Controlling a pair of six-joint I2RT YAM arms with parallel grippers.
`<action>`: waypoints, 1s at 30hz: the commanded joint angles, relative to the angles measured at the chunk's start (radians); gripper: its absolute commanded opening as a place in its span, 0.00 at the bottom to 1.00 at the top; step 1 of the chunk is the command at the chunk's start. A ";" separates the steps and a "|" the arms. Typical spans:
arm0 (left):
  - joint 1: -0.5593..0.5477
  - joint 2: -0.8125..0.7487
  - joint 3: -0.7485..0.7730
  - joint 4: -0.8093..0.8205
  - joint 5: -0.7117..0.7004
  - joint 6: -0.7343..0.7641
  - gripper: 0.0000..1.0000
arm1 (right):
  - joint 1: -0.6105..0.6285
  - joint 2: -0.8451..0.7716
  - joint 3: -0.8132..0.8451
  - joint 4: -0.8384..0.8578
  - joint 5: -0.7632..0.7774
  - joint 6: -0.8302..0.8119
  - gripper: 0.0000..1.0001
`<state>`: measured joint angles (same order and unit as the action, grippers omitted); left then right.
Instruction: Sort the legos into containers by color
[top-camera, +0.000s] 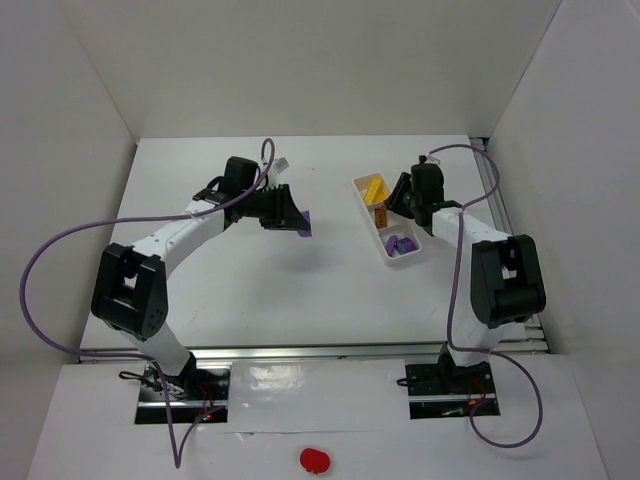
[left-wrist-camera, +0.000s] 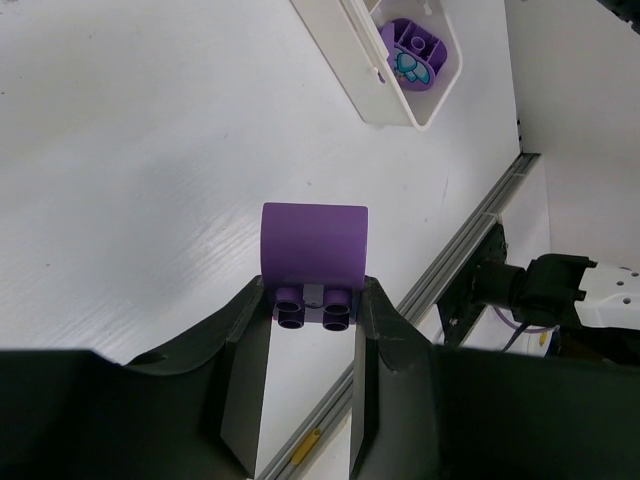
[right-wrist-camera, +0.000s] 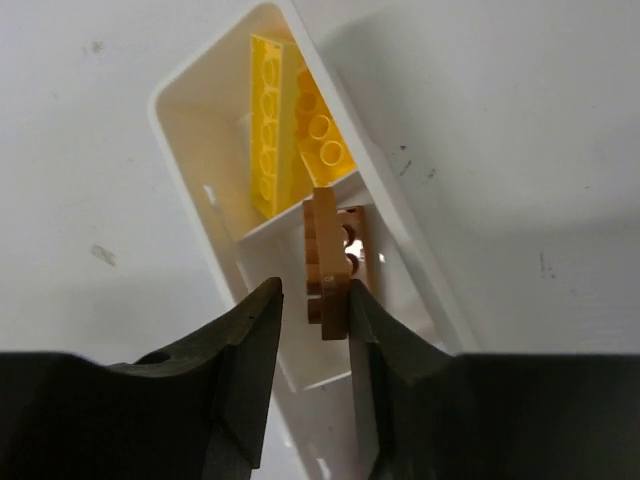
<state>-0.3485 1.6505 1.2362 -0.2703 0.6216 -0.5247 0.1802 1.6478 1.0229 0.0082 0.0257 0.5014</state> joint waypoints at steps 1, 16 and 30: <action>-0.003 -0.026 0.005 0.002 0.018 0.022 0.00 | -0.031 0.026 0.058 0.021 -0.098 0.000 0.43; -0.023 0.012 0.074 -0.010 0.027 0.022 0.00 | -0.031 -0.151 0.037 -0.002 -0.076 0.002 0.46; -0.265 0.369 0.580 -0.159 -0.074 0.029 0.00 | 0.005 -0.526 -0.151 -0.328 0.449 0.193 0.66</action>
<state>-0.5816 1.9381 1.7123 -0.3939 0.5694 -0.5045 0.1795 1.2148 0.9161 -0.1734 0.2451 0.6140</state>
